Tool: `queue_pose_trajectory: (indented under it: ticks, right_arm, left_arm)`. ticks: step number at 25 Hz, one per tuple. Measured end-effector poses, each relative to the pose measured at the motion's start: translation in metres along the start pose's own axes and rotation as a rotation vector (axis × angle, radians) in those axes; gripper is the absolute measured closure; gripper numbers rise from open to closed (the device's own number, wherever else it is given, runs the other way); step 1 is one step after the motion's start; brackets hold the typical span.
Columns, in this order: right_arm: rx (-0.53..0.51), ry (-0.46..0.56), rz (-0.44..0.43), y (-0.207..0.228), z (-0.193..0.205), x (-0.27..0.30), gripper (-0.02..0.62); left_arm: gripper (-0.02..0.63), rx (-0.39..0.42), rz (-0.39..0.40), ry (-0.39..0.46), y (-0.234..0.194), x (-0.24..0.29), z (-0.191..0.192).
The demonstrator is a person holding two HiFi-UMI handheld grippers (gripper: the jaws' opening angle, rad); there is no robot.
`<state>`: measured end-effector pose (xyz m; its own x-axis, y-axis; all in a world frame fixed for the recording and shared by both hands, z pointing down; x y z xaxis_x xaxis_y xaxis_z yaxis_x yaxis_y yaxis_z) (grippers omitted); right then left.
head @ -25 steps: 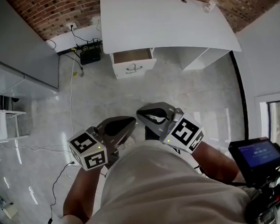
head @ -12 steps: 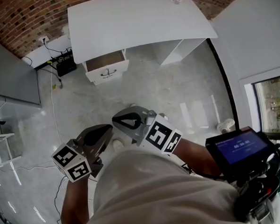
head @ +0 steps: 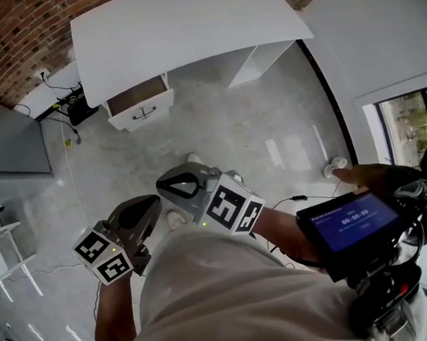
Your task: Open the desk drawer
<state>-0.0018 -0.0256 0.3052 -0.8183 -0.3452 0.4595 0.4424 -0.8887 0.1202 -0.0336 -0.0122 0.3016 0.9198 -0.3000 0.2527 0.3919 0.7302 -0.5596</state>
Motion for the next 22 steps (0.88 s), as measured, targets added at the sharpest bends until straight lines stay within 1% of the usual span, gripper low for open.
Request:
queue_pose_trajectory:
  ticks: [5,14,17,22]
  right_arm:
    - [0.019,-0.019,0.021,0.019,0.006,-0.012,0.592]
    - [0.043,-0.025,0.056,0.029,0.018,-0.018,0.594]
    - [0.05,-0.03,0.068,0.024,0.029,-0.026,0.594]
    - [0.045,-0.04,0.083,0.012,0.06,-0.049,0.594]
  left_arm:
    - [0.604,-0.01,0.003,-0.022,-0.001,0.021,-0.004]
    - [0.604,-0.024,0.033,-0.044,0.0,0.035,-0.002]
    - [0.604,-0.013,0.041,-0.054,0.01,0.041,0.008]
    - [0.604,-0.003,0.052,-0.052,0.036,0.058,0.03]
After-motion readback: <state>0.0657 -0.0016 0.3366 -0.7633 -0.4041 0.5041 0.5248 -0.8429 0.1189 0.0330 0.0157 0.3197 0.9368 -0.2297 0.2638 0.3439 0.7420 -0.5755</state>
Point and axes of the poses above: the fingertips, and each gripper's own axes: x forward along the fingers, y to its right, z out of its underside, the point moved 2 cm from there along -x, backward along the fingers, and after that the axes turned 3 degrees about x, right-handed, at the moved point
